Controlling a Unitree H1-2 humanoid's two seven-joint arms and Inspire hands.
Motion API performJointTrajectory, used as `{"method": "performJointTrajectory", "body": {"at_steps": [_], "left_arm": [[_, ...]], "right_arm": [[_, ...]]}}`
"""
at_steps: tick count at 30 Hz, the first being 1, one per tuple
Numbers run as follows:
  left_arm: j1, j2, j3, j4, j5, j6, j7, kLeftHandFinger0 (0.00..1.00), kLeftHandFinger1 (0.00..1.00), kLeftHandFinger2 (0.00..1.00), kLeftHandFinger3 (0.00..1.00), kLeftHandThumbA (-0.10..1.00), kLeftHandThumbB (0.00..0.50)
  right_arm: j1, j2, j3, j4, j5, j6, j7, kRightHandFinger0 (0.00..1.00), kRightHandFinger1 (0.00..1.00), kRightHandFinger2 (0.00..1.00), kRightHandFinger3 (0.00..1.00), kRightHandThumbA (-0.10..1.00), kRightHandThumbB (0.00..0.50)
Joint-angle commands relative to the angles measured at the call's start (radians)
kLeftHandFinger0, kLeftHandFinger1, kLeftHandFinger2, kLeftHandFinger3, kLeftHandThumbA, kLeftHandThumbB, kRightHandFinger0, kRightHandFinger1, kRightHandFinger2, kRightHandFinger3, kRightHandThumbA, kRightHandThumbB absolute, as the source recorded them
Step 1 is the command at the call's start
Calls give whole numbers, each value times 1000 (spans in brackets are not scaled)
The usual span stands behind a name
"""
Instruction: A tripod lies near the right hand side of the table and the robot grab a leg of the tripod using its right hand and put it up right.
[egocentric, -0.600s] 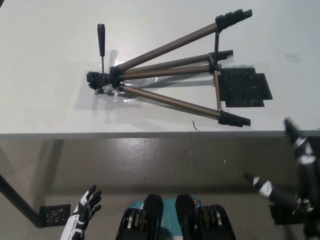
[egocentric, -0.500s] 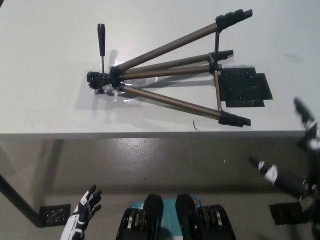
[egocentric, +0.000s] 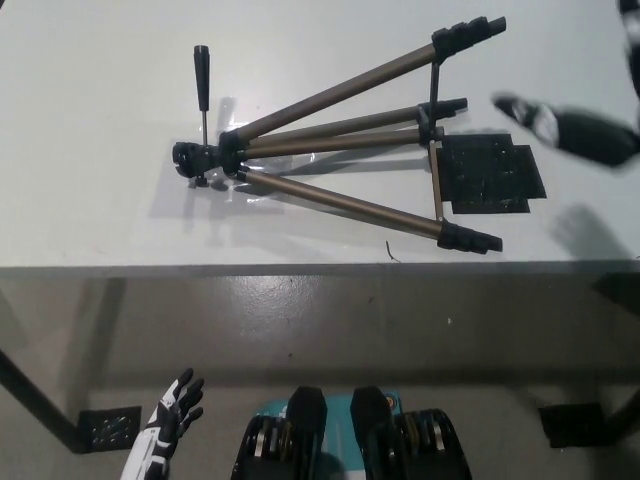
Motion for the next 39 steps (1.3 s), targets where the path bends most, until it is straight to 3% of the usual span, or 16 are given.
{"method": "performJointTrajectory", "body": {"at_steps": [1,9,20,26,39], "left_arm": [[-3,23,-5,-9,8,-67,-16,1000,1000,1000,1000,1000,500],[-6,27,-2,4,22,-67,-9,1000,1000,1000,1000,1000,500],[5,26,-6,10,25,-73,-5,1000,1000,1000,1000,1000,500],[3,24,-3,-3,23,-55,-5,1000,1000,1000,1000,1000,500],[-9,27,2,1,17,-56,-9,1000,1000,1000,1000,1000,500]], "right_arm": [[-341,-53,143,150,-243,287,282,1000,1000,1000,1000,1000,500],[-570,4,293,480,-247,286,306,1000,1000,1000,1000,1000,500],[-742,155,496,945,-264,348,346,1000,1000,1000,1000,1000,500],[-752,213,512,1134,-230,347,309,1000,1000,1000,1000,963,500],[-760,234,575,1443,-243,303,243,1000,1000,1000,1000,946,500]]}}
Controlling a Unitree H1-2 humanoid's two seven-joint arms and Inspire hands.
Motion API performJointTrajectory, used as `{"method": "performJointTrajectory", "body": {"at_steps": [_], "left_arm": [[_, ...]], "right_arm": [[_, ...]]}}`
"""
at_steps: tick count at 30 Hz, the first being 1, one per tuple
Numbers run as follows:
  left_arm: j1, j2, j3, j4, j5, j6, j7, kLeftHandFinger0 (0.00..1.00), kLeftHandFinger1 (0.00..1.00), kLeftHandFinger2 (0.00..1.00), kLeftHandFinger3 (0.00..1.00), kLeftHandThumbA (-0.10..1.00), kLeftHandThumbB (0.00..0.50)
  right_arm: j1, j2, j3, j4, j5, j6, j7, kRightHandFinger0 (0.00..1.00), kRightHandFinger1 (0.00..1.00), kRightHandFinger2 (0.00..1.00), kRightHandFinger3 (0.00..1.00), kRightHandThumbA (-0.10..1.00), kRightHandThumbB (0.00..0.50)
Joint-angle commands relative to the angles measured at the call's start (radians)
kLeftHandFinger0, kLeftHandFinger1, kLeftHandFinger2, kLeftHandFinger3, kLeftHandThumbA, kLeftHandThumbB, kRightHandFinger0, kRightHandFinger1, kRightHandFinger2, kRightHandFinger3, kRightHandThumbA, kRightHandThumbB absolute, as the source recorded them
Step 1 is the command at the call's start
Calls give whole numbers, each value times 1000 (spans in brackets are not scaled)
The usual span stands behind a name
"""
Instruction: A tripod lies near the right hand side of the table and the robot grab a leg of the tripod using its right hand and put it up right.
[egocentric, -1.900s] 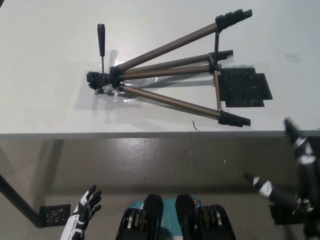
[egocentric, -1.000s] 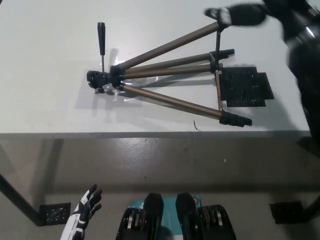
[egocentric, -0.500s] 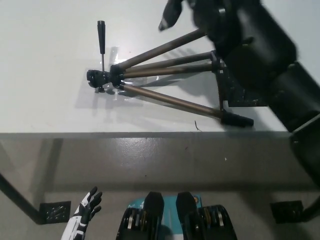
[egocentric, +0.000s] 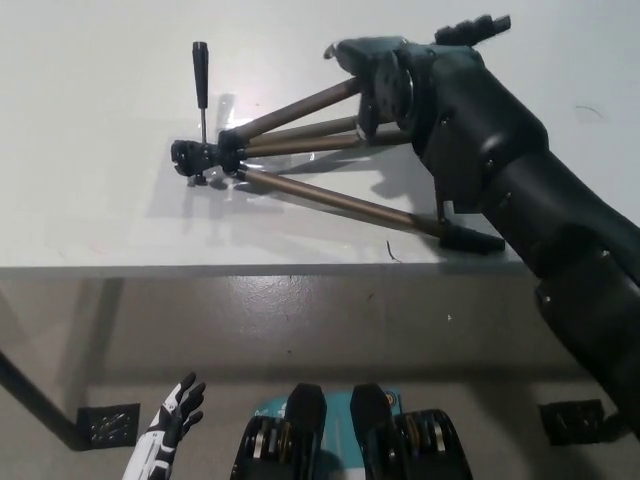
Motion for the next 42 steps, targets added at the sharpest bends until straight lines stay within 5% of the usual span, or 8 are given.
{"method": "performJointTrajectory", "body": {"at_steps": [1,7,8,11,15,31,34,42], "left_arm": [[-3,10,6,-20,-7,-37,-3,1000,1000,1000,1000,1000,500],[4,7,4,-29,-16,-33,-8,1000,1000,1000,1000,1000,500],[0,8,5,-27,-11,-35,-6,1000,1000,1000,1000,1000,500],[-7,8,3,-29,-3,-29,-4,1000,1000,1000,1000,1000,500],[-16,13,3,-24,11,-22,-3,1000,1000,1000,1000,1000,500],[-2,15,-1,-9,20,-35,-2,1000,1000,1000,1000,1000,500],[2,12,1,-14,24,-17,2,1000,1000,1000,1000,1000,500],[3,13,-6,-33,55,14,4,1000,1000,1000,1000,1000,500]], "right_arm": [[-76,5,18,76,-23,-5,-45,1000,1000,1000,1000,948,500],[-50,-9,188,159,-159,0,-186,1000,1000,1000,1000,753,480],[-45,-17,216,169,-180,-21,-261,1000,1000,1000,1000,471,309],[-28,-39,253,169,-217,-74,-519,5,5,202,600,121,346],[-25,-46,252,166,-218,-136,-701,0,264,612,320,-58,259],[-32,-26,73,105,-65,-342,-970,0,206,657,65,-100,140],[-66,-22,-12,80,12,-352,-867,0,285,707,638,-100,98],[-179,-29,-193,40,67,-408,-900,0,293,644,981,-100,39]]}}
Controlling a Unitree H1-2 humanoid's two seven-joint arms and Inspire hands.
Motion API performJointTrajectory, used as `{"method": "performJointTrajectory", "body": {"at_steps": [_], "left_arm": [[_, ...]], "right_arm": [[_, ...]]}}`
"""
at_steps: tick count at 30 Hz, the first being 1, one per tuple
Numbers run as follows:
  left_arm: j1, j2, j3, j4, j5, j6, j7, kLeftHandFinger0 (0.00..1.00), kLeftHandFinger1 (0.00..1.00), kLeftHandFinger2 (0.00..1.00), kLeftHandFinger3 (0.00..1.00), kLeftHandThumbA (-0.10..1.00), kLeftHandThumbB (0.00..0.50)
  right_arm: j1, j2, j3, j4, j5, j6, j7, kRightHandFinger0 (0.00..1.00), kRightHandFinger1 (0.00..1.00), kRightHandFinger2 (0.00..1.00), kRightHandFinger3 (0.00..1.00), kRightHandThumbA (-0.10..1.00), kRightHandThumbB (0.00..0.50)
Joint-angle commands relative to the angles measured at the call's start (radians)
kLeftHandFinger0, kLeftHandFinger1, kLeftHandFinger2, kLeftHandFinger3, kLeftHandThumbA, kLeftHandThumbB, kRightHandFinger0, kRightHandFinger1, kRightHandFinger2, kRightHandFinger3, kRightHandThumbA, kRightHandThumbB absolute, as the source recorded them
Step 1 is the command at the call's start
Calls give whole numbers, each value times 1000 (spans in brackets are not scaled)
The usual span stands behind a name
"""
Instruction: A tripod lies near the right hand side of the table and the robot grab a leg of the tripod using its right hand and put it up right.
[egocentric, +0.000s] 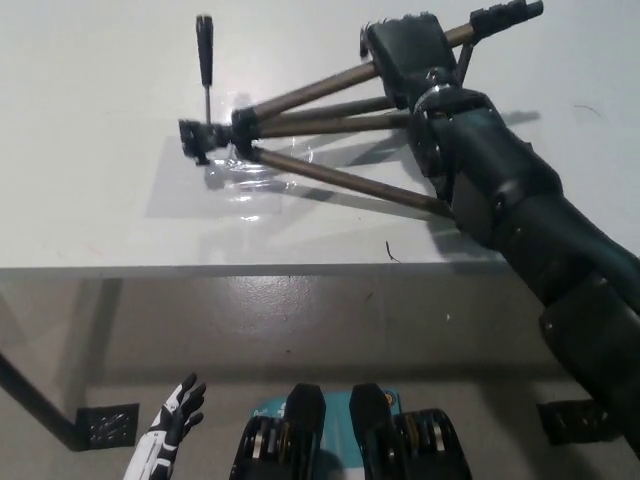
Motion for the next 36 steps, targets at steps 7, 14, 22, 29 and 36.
{"method": "performJointTrajectory", "body": {"at_steps": [7,14,22,29,36], "left_arm": [[16,19,-20,-12,51,-47,-2,1000,1000,1000,1000,1000,500],[18,23,-19,-10,52,-51,-2,1000,1000,1000,1000,1000,500],[41,9,-18,-13,54,-54,9,1000,1000,1000,1000,1000,500],[34,-4,-18,-12,55,-40,15,1000,1000,1000,1000,1000,500],[51,-13,-17,-8,43,-53,16,1000,1000,1000,1000,1000,500]], "right_arm": [[-352,-34,-304,-86,215,-221,-244,0,270,617,875,-100,95],[-352,-11,-505,-90,338,-218,-303,0,111,600,743,-100,115],[-261,28,-673,-56,404,-234,-428,0,7,482,598,-100,101],[-149,70,-800,-15,499,-346,-449,0,0,247,285,-100,118],[-16,146,-892,69,580,-391,-449,0,8,376,512,-100,134]]}}
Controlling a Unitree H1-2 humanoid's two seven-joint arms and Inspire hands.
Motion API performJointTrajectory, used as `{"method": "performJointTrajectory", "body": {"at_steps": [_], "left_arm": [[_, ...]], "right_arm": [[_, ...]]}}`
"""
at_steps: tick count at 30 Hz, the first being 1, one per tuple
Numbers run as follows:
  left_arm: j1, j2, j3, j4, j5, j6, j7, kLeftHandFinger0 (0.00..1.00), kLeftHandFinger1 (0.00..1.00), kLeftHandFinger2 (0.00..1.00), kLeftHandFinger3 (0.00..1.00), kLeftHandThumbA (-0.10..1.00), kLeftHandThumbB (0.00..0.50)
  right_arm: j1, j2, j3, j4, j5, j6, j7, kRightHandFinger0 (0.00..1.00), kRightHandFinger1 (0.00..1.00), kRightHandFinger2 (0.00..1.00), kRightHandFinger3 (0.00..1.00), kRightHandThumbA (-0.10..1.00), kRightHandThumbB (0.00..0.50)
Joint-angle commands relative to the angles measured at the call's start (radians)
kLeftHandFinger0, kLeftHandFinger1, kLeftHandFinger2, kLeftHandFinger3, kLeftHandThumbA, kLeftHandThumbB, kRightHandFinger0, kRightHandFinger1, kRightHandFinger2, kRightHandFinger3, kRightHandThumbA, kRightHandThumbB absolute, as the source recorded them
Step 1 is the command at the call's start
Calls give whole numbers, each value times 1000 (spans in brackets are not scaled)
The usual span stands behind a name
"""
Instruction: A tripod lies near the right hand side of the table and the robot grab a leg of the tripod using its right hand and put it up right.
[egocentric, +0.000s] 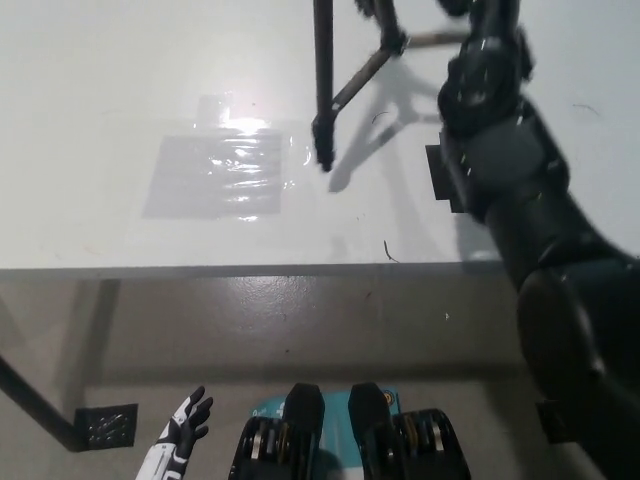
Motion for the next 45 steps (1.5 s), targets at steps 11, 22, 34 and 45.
{"method": "performJointTrajectory", "body": {"at_steps": [11,22,34,45], "left_arm": [[16,-6,-2,-25,5,-48,12,1000,1000,1000,1000,1000,500],[16,-2,-2,-26,12,-43,12,1000,1000,1000,1000,1000,500],[10,8,-3,-22,38,-45,16,1000,1000,1000,1000,1000,500],[18,7,-6,-29,33,-35,7,1000,1000,1000,1000,1000,500]], "right_arm": [[90,114,-72,84,217,-261,-127,0,14,415,479,-100,127],[134,76,22,80,202,-242,141,934,1000,1000,1000,641,442],[115,-16,156,12,163,-169,351,1000,1000,1000,1000,811,500],[278,-30,222,-481,260,-139,503,1000,1000,1000,1000,979,500]]}}
